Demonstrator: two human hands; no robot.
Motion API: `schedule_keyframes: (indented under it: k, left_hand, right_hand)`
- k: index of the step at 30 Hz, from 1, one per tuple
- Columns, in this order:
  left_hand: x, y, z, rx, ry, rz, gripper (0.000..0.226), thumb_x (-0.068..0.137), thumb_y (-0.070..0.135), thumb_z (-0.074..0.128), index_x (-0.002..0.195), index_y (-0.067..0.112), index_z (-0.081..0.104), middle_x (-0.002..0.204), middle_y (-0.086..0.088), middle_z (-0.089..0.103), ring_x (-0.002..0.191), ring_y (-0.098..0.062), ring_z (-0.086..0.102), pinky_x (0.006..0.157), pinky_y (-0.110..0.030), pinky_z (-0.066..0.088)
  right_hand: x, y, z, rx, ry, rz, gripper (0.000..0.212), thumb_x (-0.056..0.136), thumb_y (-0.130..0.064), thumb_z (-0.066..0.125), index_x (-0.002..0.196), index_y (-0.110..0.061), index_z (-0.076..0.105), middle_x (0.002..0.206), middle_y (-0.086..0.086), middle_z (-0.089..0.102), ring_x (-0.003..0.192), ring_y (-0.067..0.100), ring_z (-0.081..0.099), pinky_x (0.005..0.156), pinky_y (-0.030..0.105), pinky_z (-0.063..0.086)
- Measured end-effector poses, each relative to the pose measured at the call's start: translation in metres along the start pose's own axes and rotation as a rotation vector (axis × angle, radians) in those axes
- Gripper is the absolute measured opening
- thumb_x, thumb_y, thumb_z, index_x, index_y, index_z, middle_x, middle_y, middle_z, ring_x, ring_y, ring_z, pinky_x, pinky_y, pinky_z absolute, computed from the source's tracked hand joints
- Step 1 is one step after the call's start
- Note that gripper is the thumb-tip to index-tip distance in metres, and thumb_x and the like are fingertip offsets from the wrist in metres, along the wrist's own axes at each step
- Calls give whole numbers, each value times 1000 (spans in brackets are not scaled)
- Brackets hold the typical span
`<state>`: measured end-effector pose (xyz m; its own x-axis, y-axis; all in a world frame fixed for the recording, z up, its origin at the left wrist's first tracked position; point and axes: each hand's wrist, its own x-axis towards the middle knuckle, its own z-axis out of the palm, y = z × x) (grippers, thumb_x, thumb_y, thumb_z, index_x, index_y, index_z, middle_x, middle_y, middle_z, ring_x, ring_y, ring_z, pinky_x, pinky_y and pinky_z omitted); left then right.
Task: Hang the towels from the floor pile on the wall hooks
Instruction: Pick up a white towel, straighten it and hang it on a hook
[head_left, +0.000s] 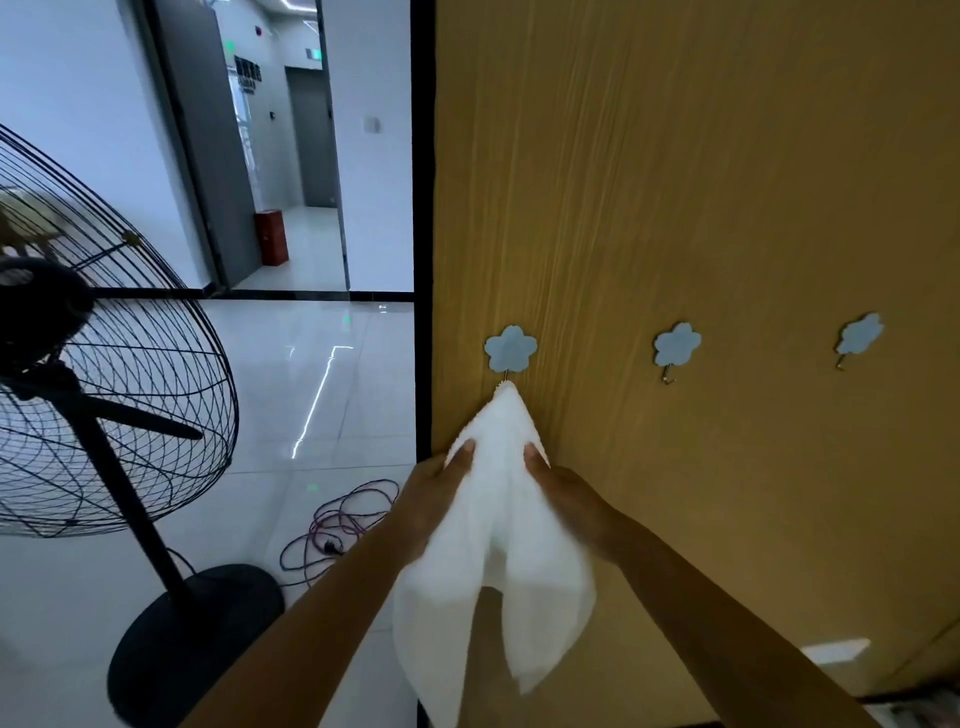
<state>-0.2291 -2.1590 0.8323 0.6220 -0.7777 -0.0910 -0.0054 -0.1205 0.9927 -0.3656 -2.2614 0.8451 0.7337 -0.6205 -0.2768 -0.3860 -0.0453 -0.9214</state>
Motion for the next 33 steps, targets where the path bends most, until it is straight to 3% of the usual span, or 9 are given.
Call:
schedule_keyframes:
  k: [3,7,9,12,15,22,27,31,33]
  left_hand:
    - [3,0,0,31,-31,12,26,94,45,44,85,26,60,87,5,62,87,-19,60,72,-24,47]
    - [5,-6,1,176,-68,18,40,96,45,38,117,17,57,111,-4,59,101,-21,55,91,-30,42]
    - [5,-10,3,241,-80,25,48,96,47,36,126,14,54,120,-8,58,103,-22,54,91,-30,42]
    - [0,-15,2,435,1,116,51,97,48,33,121,11,57,115,-10,62,94,-19,55,81,-24,39]
    - [-1,-20,-2,599,12,194,54,96,51,30,119,11,56,112,-12,64,100,-25,60,84,-27,43]
    - [-5,-29,-9,542,1,261,45,95,46,37,111,7,50,98,-9,62,83,-19,57,76,-26,44]
    - [-18,-33,-13,542,48,339,35,92,49,41,97,14,46,91,-2,57,84,-18,57,75,-26,42]
    - [-37,-32,-20,614,136,389,39,94,46,42,102,9,53,95,-6,58,89,-22,58,74,-30,45]
    - [-52,-29,-25,660,180,421,41,95,42,42,112,7,55,106,-9,59,99,-25,57,81,-33,46]
  right_hand:
    - [2,1,3,-20,37,24,78,77,-74,34,128,-19,54,119,3,63,106,18,60,101,36,43]
    - [-3,-3,7,-13,79,-12,62,90,-60,32,134,-18,47,127,3,58,105,16,57,96,29,42]
    - [-7,-6,11,-22,91,-25,57,94,-55,29,138,-20,40,132,4,52,106,15,52,94,25,37]
    - [-11,-6,19,-64,117,-14,59,96,-53,26,144,-19,29,140,6,44,123,22,46,99,28,33]
    - [-13,0,26,-168,164,-8,63,95,-54,27,147,-19,20,145,7,39,128,25,42,105,33,31]
    - [-32,13,34,-326,386,-146,54,96,-48,38,140,-17,34,137,4,48,113,16,50,90,22,35]
    - [-48,24,34,-498,512,-164,58,98,-40,41,146,-12,26,147,4,36,131,19,38,104,25,29]
    - [-66,26,39,-656,553,-247,50,99,-28,41,144,-9,29,145,6,38,130,19,40,104,21,28]
    - [-76,26,42,-745,553,-289,49,99,-25,40,144,-7,30,144,8,40,128,20,42,105,23,30]
